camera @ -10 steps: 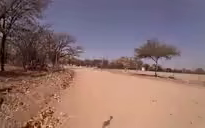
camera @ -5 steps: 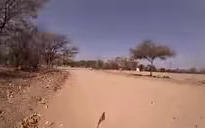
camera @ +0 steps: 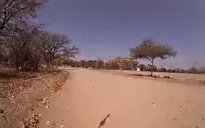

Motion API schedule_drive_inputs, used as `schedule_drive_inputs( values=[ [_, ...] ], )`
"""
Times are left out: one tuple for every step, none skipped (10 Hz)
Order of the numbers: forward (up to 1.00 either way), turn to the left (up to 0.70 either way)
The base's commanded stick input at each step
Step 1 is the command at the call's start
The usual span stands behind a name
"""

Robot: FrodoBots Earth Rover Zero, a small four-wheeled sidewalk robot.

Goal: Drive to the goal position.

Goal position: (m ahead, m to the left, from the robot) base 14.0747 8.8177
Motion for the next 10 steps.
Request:
schedule_drive_inputs(
  values=[
    [1.00,0.04],
    [1.00,0.04],
    [1.00,0.03],
    [0.50,0.04],
    [0.28,0.02],
    [0.06,0.01],
    [0.18,0.03],
    [1.00,0.04],
    [1.00,0.03],
    [1.00,0.03]
  ],
)
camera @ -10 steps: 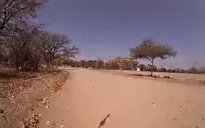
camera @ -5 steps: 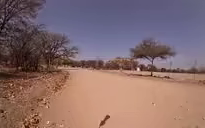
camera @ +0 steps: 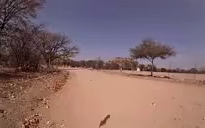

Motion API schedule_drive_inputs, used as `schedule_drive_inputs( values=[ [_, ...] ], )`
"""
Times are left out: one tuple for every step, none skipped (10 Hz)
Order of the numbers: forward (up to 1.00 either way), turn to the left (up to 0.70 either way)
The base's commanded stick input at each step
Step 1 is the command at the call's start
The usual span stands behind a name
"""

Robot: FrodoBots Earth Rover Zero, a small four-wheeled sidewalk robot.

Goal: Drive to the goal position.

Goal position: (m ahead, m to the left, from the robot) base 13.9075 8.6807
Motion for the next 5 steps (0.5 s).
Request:
schedule_drive_inputs(
  values=[
    [1.00,0.03],
    [1.00,0.03],
    [1.00,0.03],
    [1.00,0.03],
    [1.00,0.03]
  ],
)
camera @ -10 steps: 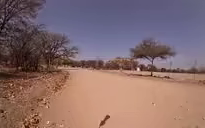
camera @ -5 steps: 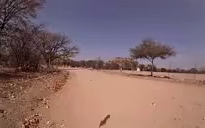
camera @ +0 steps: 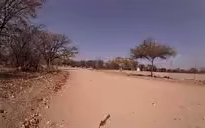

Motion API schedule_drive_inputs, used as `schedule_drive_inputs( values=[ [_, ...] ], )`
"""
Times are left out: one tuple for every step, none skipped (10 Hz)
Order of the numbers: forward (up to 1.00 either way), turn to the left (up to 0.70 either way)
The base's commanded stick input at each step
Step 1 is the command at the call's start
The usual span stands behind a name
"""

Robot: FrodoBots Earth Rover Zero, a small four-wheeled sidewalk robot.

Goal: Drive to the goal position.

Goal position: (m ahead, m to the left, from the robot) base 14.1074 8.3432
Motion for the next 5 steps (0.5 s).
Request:
schedule_drive_inputs(
  values=[
    [1.00,0.03],
    [1.00,0.03],
    [1.00,0.03],
    [1.00,0.03],
    [1.00,0.03]
  ],
)
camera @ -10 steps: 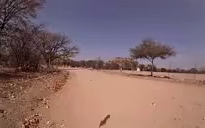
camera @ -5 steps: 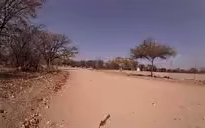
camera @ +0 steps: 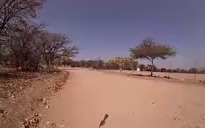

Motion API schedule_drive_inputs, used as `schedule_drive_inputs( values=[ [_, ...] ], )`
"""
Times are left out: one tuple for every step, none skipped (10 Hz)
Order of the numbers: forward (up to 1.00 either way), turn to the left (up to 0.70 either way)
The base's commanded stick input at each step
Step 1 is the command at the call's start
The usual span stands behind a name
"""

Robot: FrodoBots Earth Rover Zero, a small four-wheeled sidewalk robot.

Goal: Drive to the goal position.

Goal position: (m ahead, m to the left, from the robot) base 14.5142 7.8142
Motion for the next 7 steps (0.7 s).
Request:
schedule_drive_inputs(
  values=[
    [1.00,0.03],
    [0.83,0.03],
    [0.43,0.04],
    [0.11,0.02],
    [-0.01,0.01],
    [-0.10,0.02],
    [-0.56,0.02]
  ],
)
